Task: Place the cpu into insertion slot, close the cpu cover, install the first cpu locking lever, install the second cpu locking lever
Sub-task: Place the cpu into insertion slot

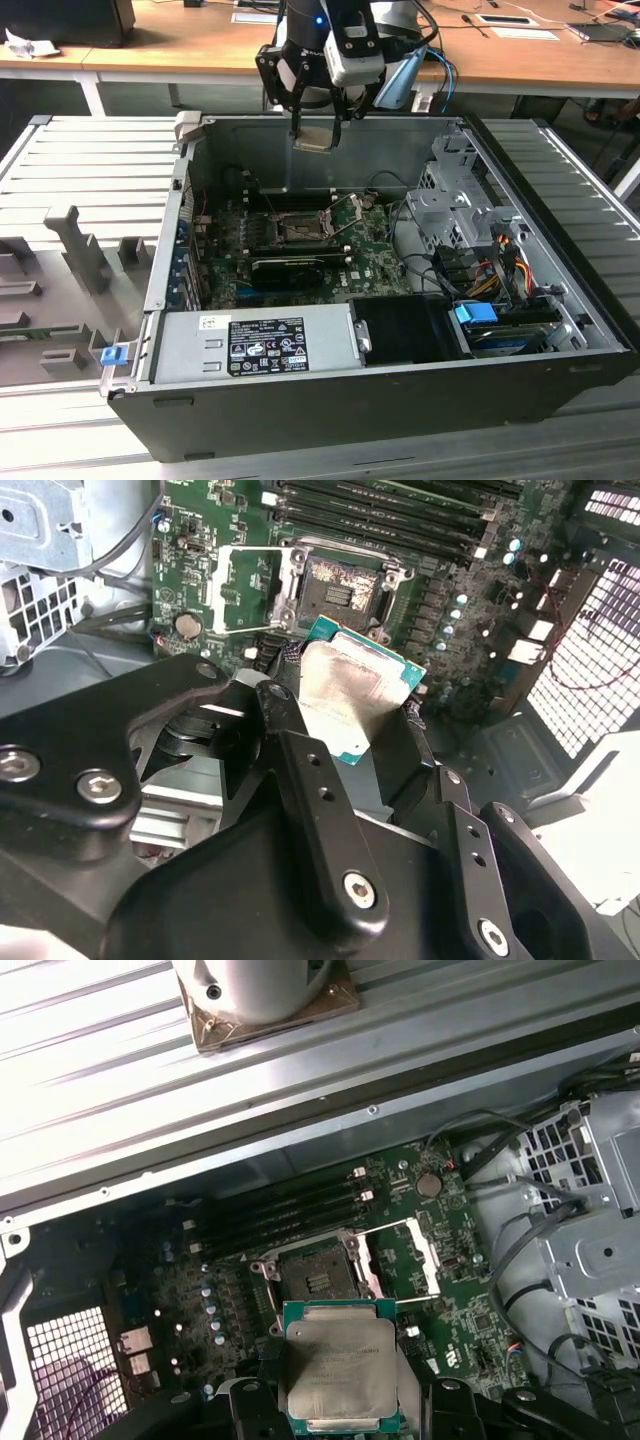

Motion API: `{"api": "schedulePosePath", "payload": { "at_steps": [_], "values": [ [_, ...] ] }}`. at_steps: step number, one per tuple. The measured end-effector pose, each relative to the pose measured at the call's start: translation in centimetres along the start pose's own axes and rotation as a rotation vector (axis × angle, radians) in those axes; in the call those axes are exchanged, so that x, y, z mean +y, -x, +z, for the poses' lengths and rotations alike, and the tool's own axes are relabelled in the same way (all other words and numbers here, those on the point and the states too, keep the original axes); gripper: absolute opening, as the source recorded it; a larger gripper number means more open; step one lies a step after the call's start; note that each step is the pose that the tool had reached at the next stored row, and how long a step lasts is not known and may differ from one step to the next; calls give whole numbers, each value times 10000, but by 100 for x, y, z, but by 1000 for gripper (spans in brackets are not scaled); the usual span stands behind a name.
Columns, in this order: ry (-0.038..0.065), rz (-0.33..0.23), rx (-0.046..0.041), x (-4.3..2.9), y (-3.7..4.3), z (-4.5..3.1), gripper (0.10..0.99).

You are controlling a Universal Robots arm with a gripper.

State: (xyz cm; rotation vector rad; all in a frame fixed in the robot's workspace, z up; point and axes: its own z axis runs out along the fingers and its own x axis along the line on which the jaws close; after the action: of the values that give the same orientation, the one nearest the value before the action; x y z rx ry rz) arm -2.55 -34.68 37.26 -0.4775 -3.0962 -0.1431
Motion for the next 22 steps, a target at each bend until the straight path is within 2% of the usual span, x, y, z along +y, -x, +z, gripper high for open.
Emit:
{"api": "schedulePosePath", "payload": {
  "at_steps": [22],
  "values": [
    [23,1202,-106,-1,-3,6,525]
  ]
}}
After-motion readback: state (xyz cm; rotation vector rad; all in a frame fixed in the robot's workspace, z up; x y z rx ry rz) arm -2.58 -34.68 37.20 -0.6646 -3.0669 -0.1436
